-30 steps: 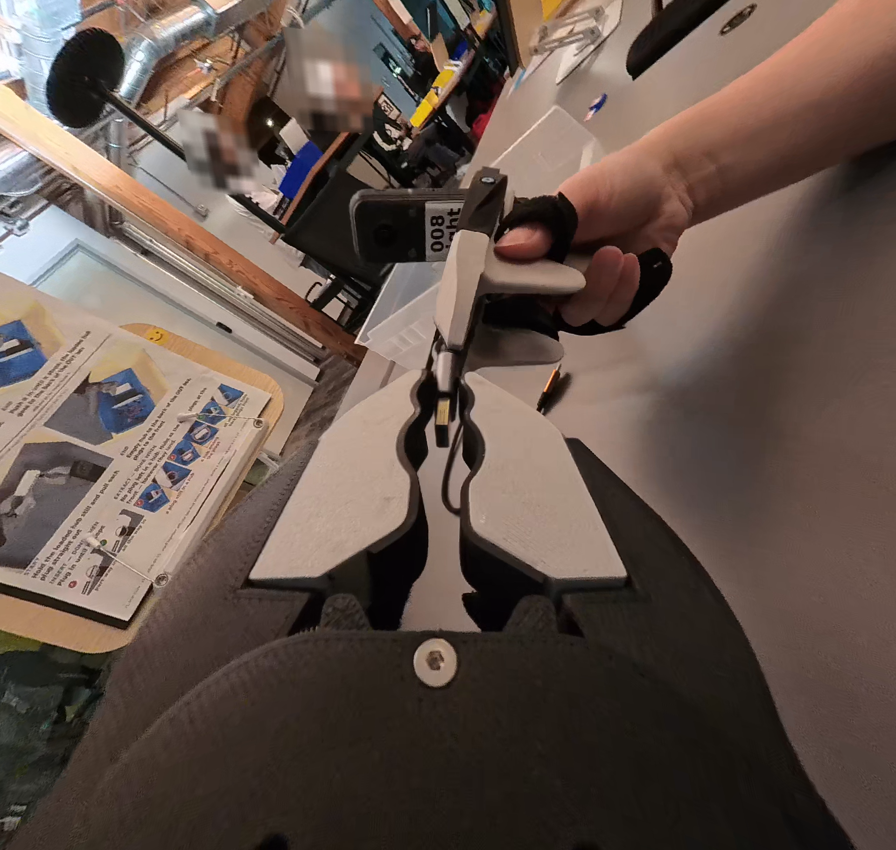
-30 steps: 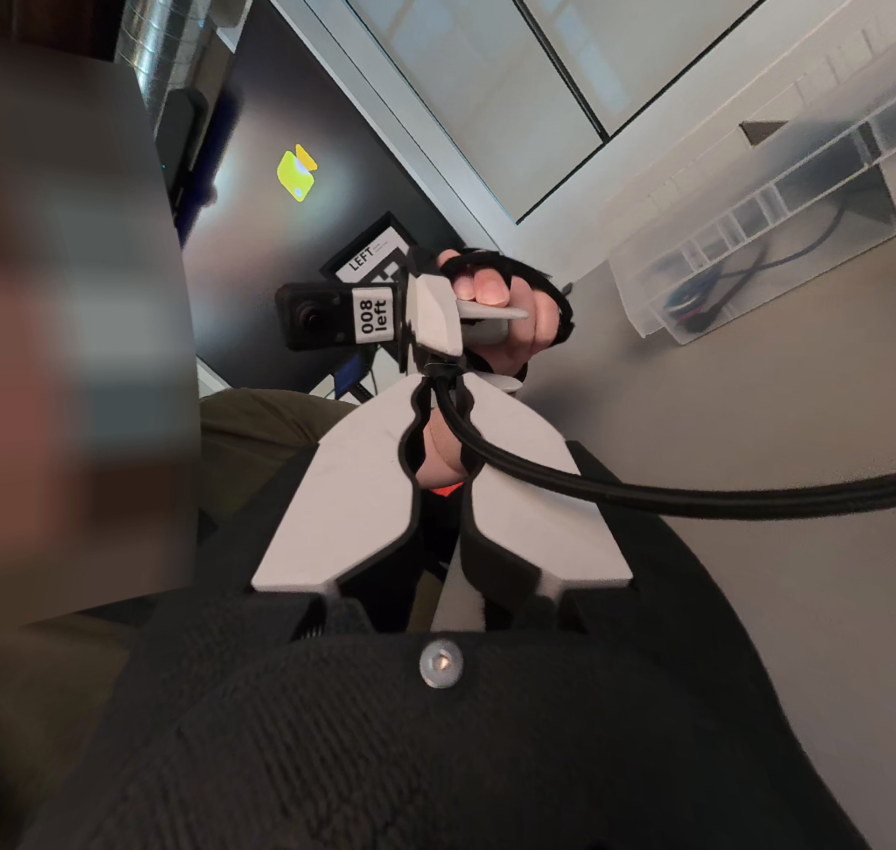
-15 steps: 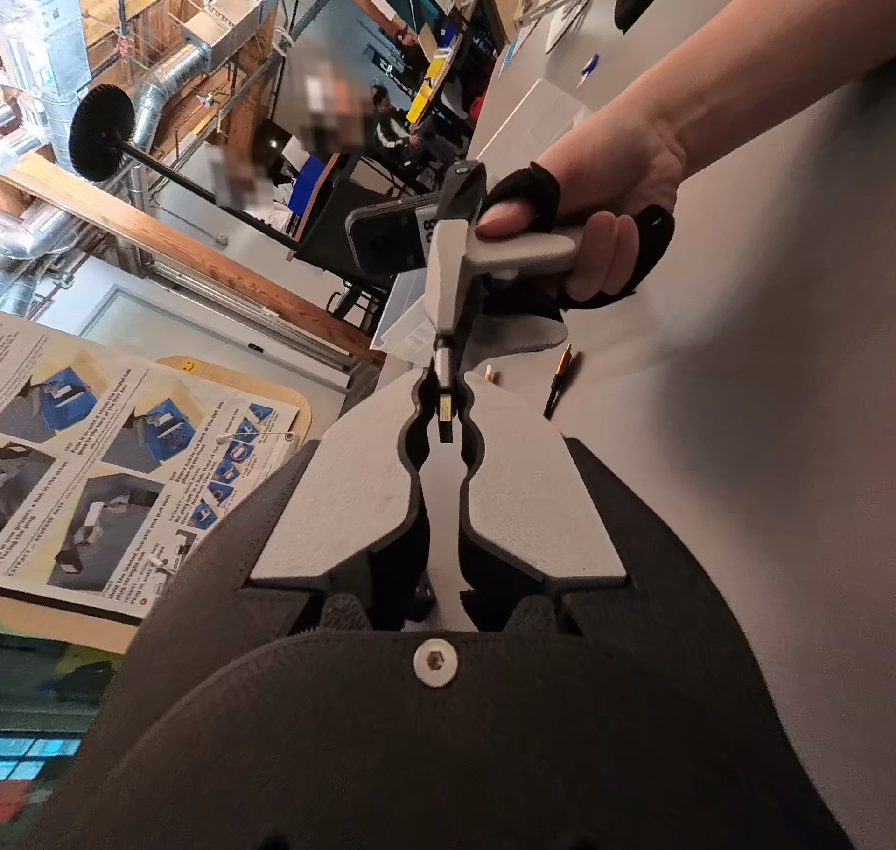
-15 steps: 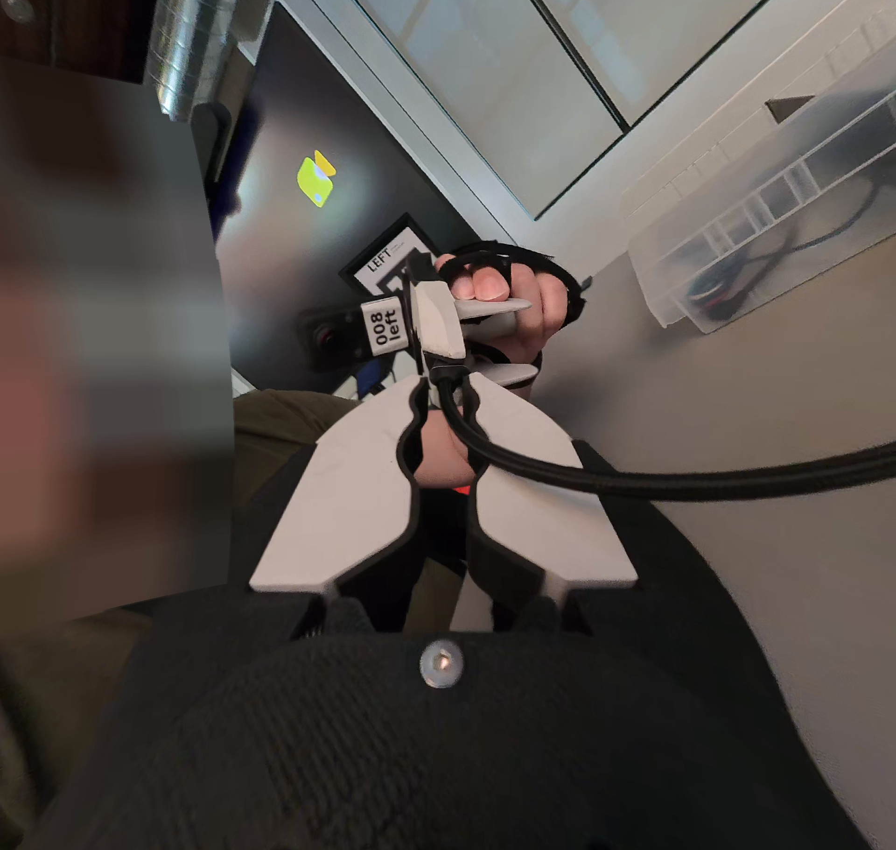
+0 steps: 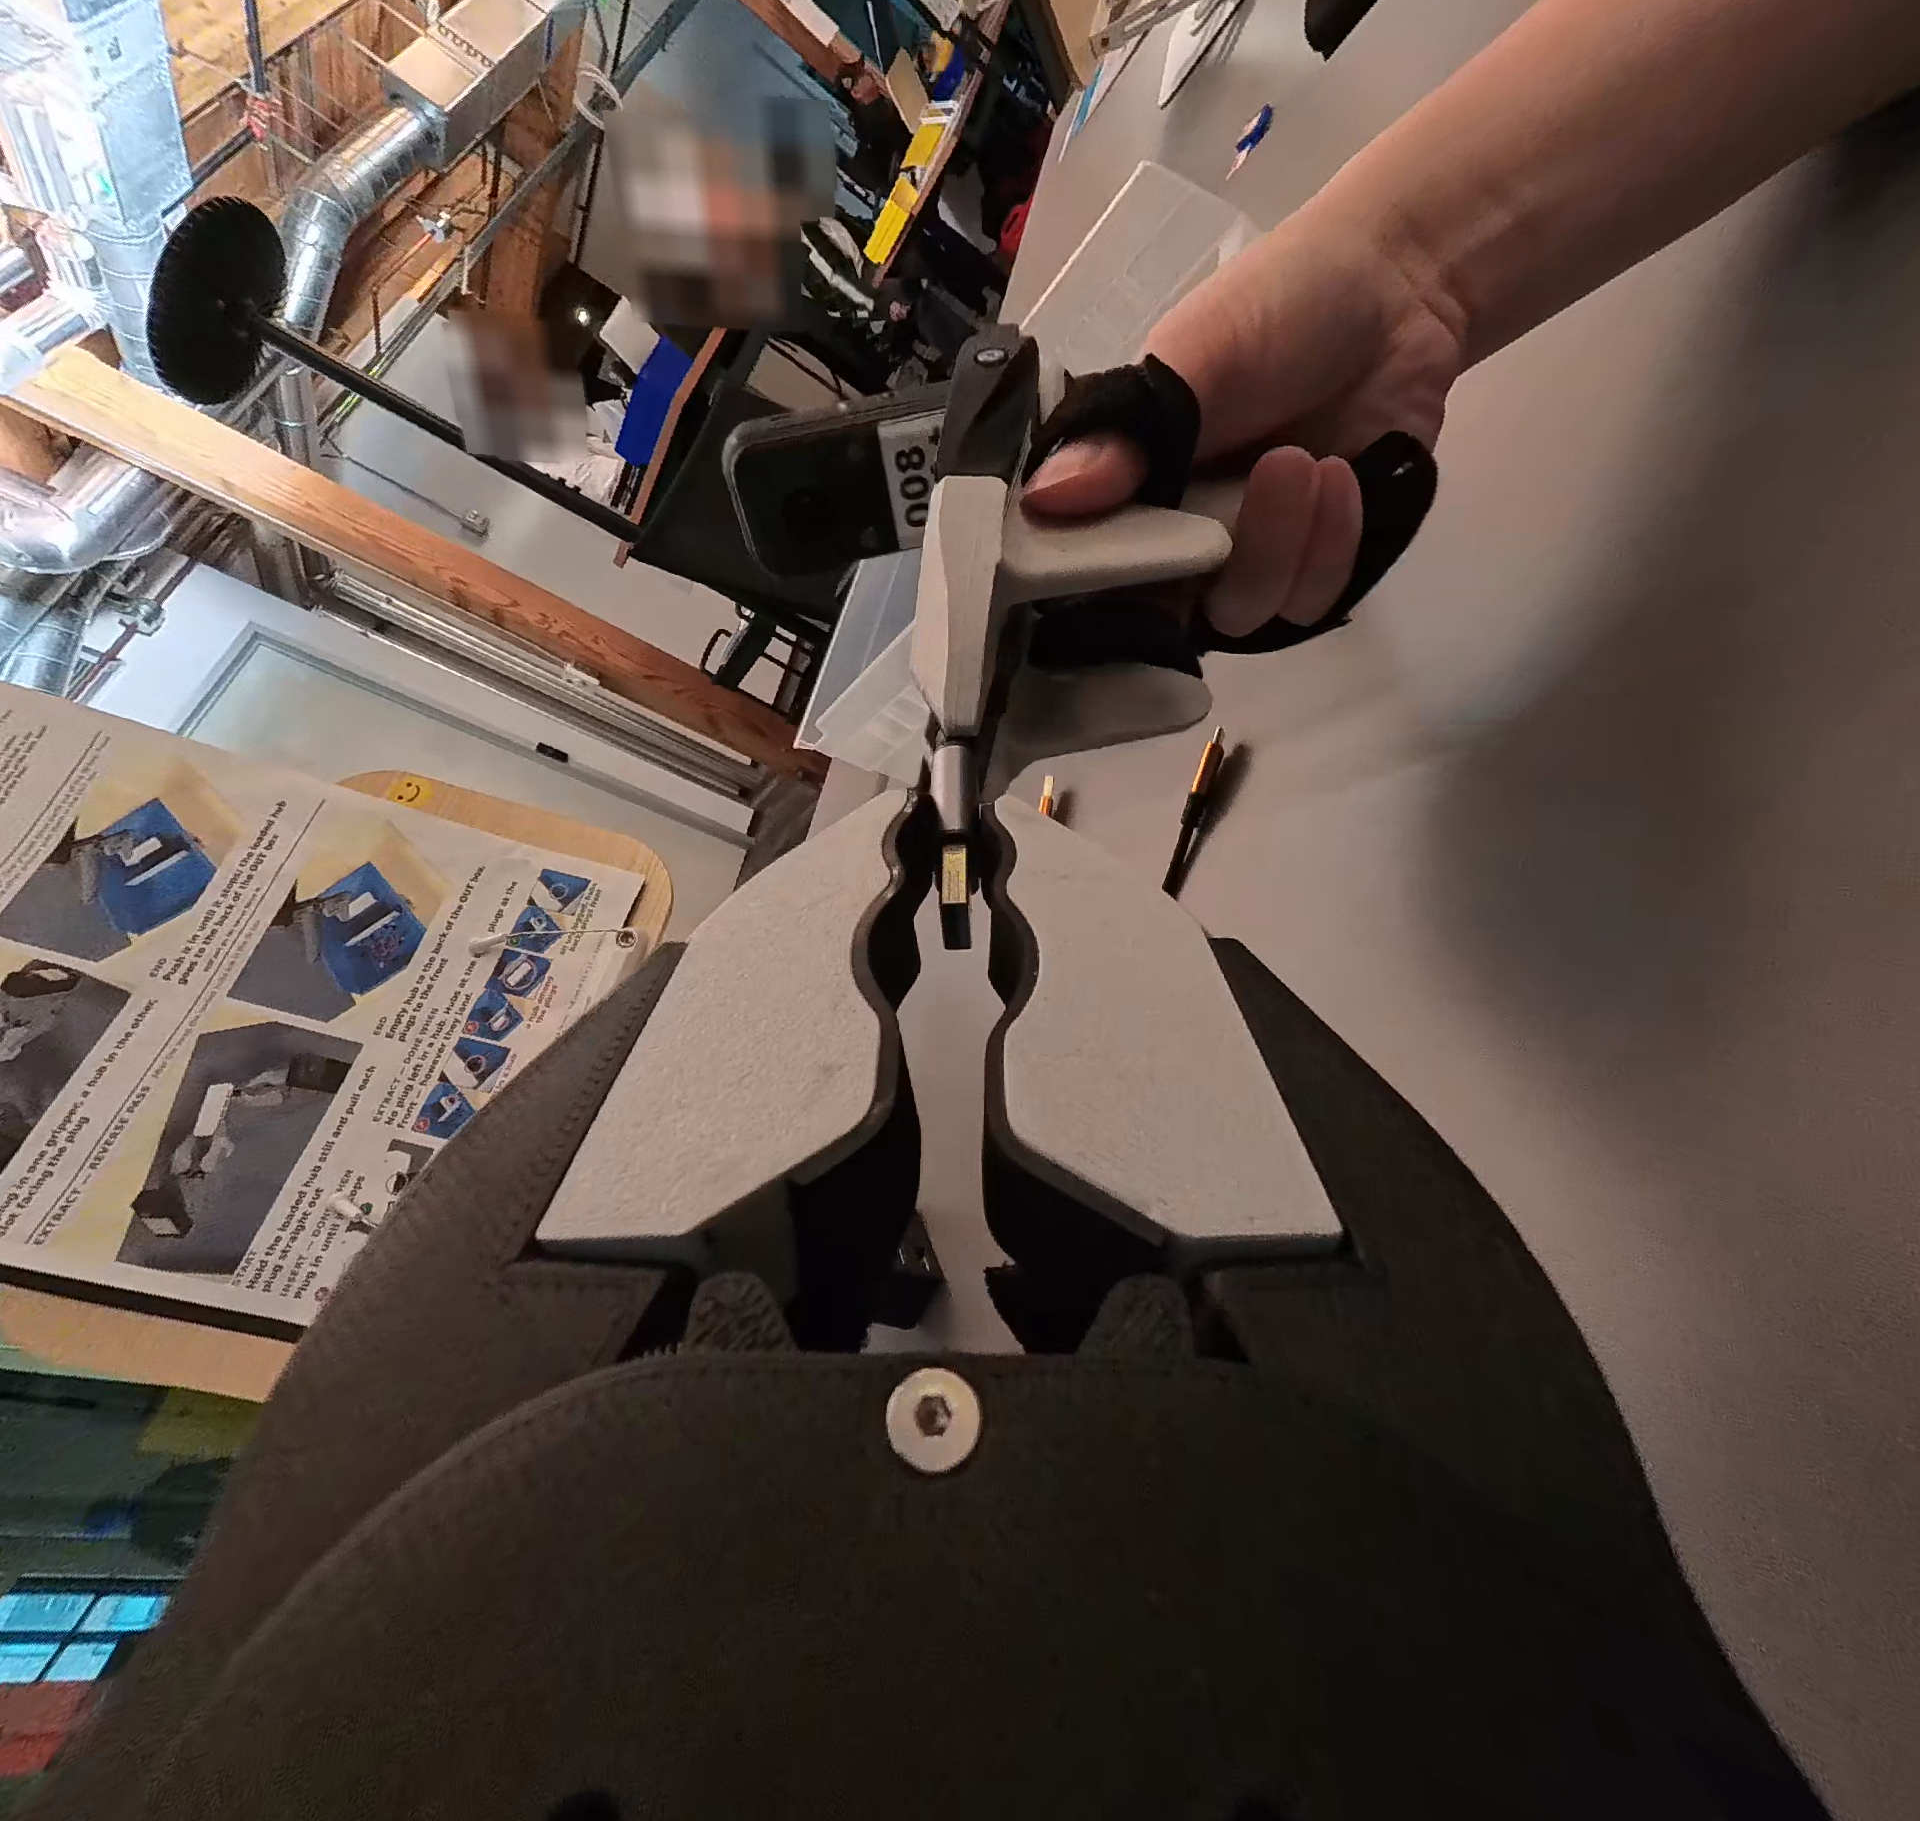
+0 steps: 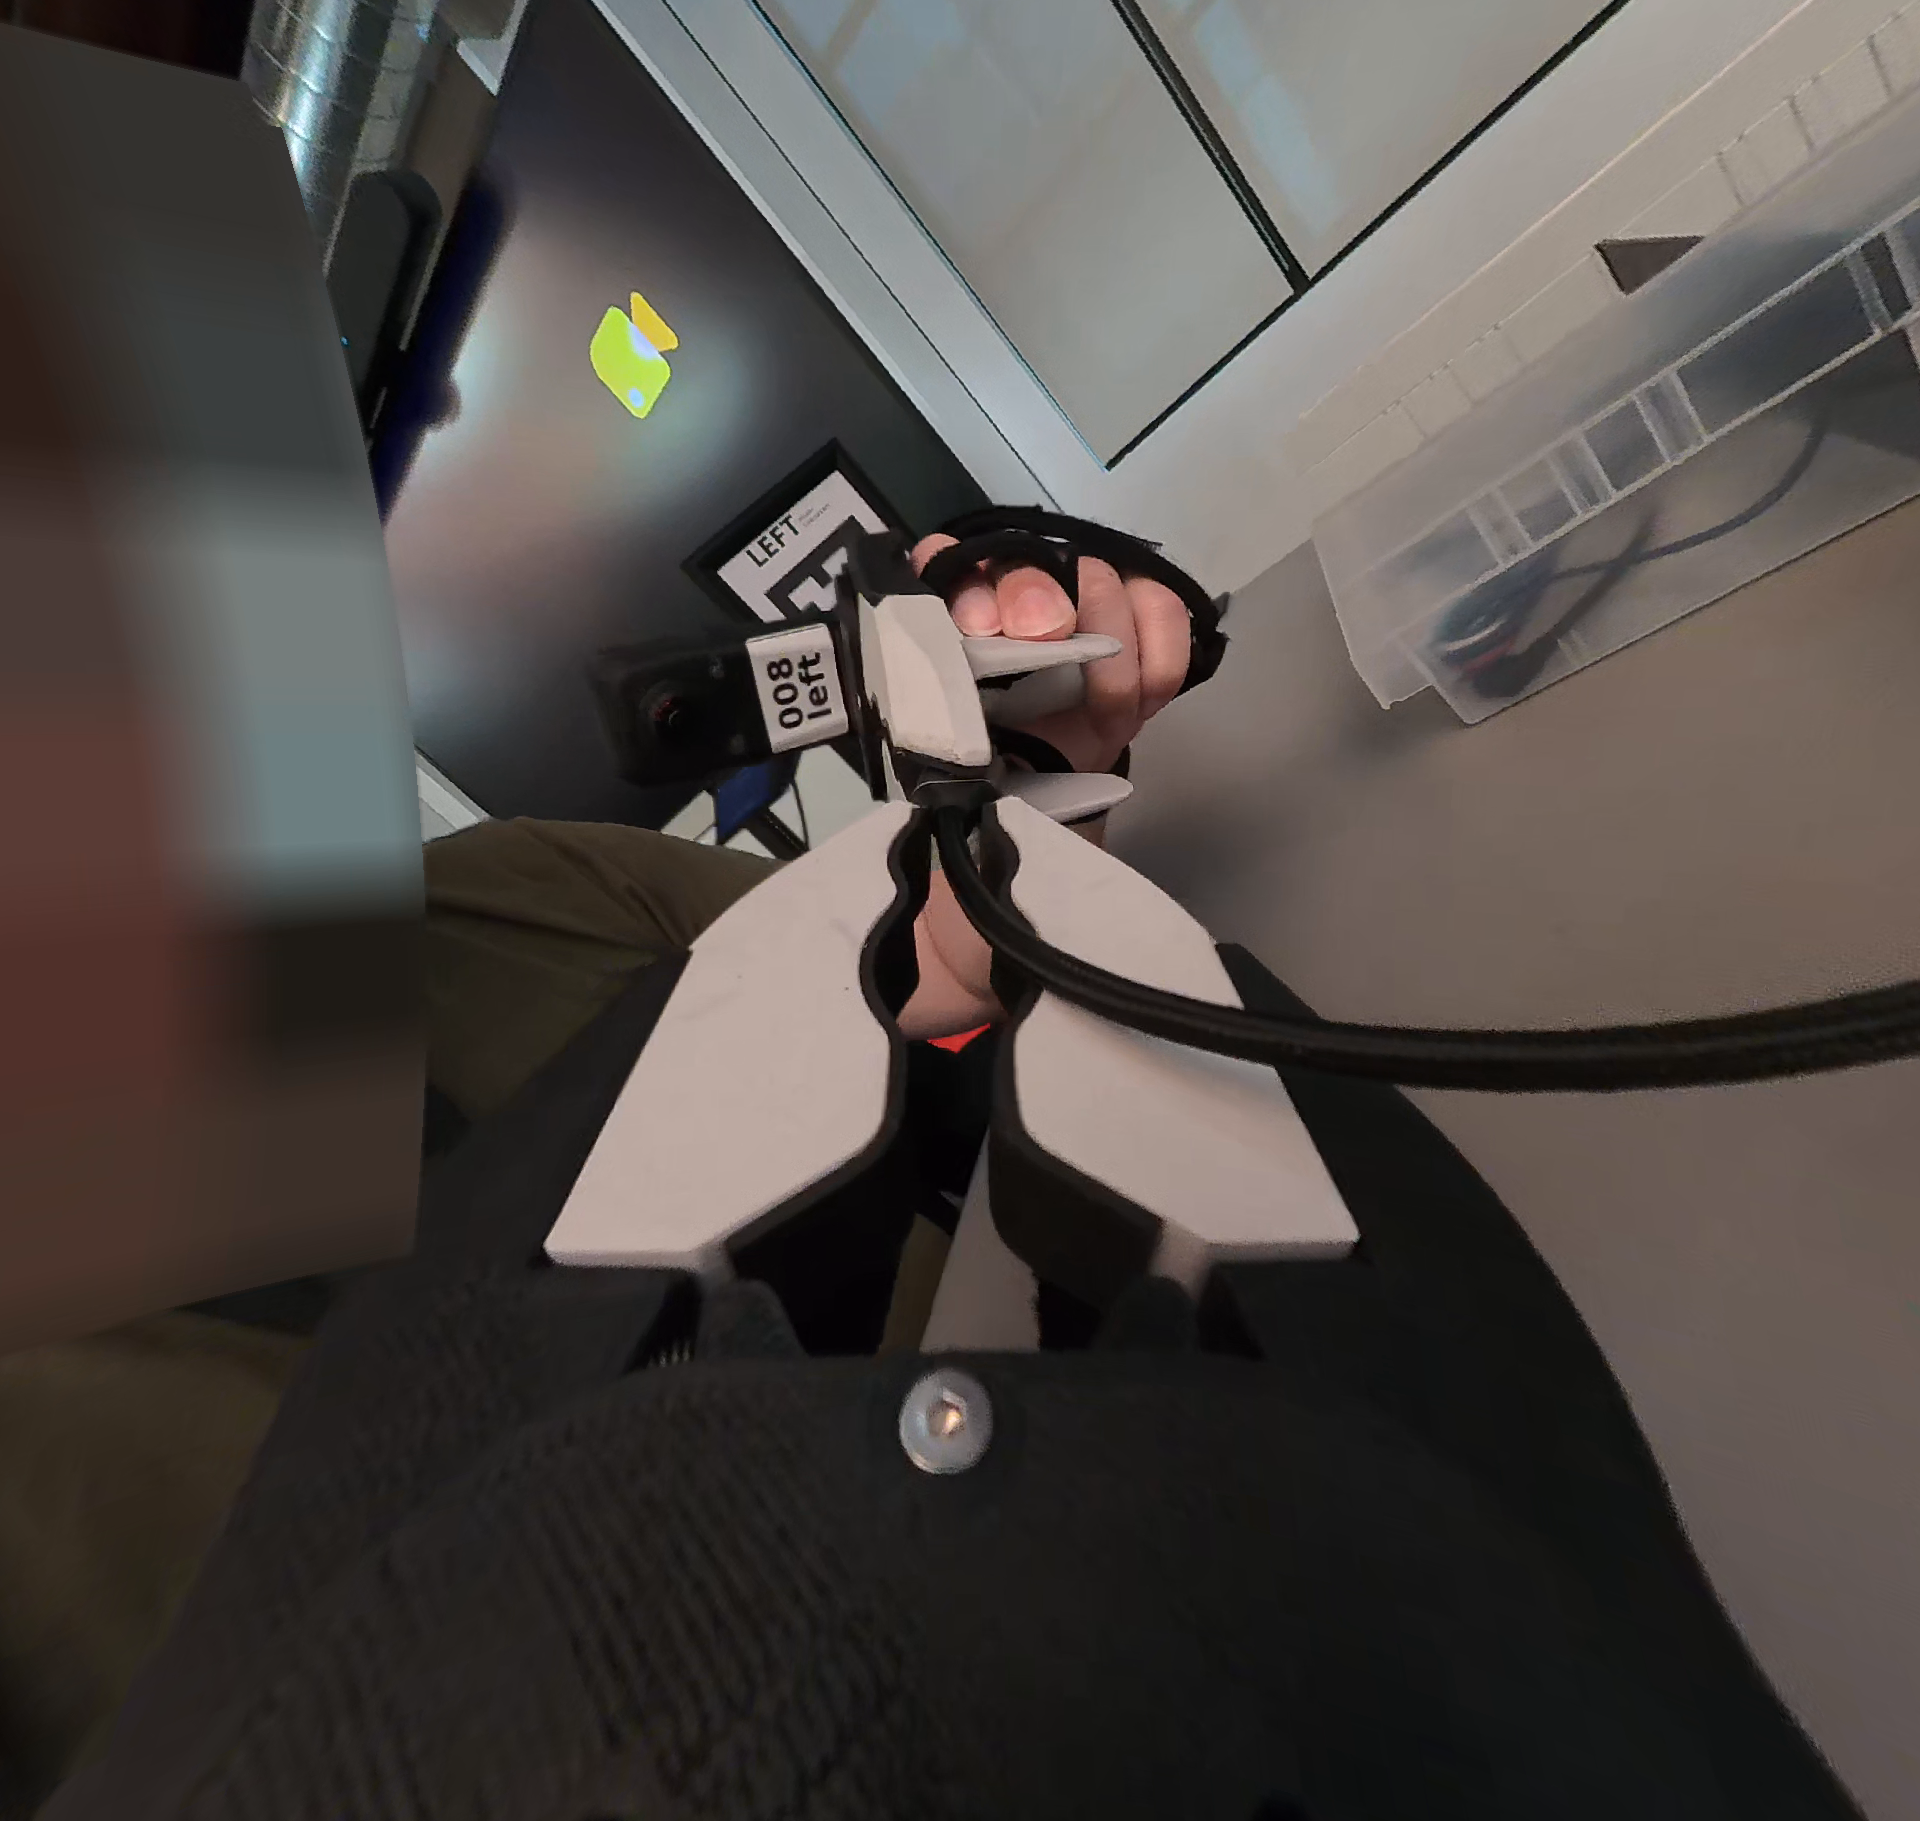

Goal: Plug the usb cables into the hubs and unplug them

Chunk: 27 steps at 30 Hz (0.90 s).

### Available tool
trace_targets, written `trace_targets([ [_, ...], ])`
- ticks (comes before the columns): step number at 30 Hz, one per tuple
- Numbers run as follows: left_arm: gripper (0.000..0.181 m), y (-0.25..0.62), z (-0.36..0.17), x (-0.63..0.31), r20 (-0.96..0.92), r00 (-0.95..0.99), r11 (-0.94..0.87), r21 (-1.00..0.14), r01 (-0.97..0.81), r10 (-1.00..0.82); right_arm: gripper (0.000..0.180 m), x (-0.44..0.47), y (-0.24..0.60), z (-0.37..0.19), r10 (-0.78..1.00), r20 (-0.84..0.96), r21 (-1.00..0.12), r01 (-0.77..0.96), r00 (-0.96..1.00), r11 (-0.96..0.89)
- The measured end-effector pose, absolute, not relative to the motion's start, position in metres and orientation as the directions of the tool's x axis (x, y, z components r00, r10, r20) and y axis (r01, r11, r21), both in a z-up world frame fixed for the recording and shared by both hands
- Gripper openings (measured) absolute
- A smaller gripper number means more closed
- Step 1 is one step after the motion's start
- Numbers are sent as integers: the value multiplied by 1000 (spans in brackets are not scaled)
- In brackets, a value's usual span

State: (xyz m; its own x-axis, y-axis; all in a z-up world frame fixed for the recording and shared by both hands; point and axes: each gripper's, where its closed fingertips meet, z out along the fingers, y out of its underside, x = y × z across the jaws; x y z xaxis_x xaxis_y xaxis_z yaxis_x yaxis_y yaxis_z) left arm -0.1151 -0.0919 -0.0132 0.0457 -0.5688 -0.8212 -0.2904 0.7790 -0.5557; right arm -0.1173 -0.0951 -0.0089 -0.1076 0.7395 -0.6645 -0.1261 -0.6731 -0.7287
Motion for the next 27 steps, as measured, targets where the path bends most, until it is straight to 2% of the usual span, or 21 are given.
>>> trace_targets([
  [5, 7, -91, -13, -115, -835, 54, 790, -537, -296, -547, 10, -117, -95, -8, 787, -614, -774, -148, -62, -615],
  [7, 7, -90, -14, -115, -836, 52, 787, -534, -308, -547, 24, -119, -95, -6, 782, -619, -767, -154, -73, -622],
  [8, 7, -89, -14, -115, -840, 54, 790, -529, -309, -540, 24, -119, -94, -5, 778, -624, -762, -164, -71, -626],
  [10, 7, -90, -16, -114, -842, 48, 792, -523, -314, -537, 17, -120, -91, -8, 783, -621, -770, -159, -38, -618],
  [15, 7, -86, -23, -111, -868, 35, 803, -474, -362, -496, 22, -127, -90, -19, 786, -618, -783, -112, 22, -612],
  [16, 7, -86, -23, -111, -869, 35, 804, -472, -362, -494, 18, -127, -88, -18, 789, -613, -786, -124, 35, -605],
  [27, 7, -88, -23, -112, -850, 21, 794, -500, -345, -526, 18, -129, -91, -18, 782, -623, -776, -129, 9, -617],
])
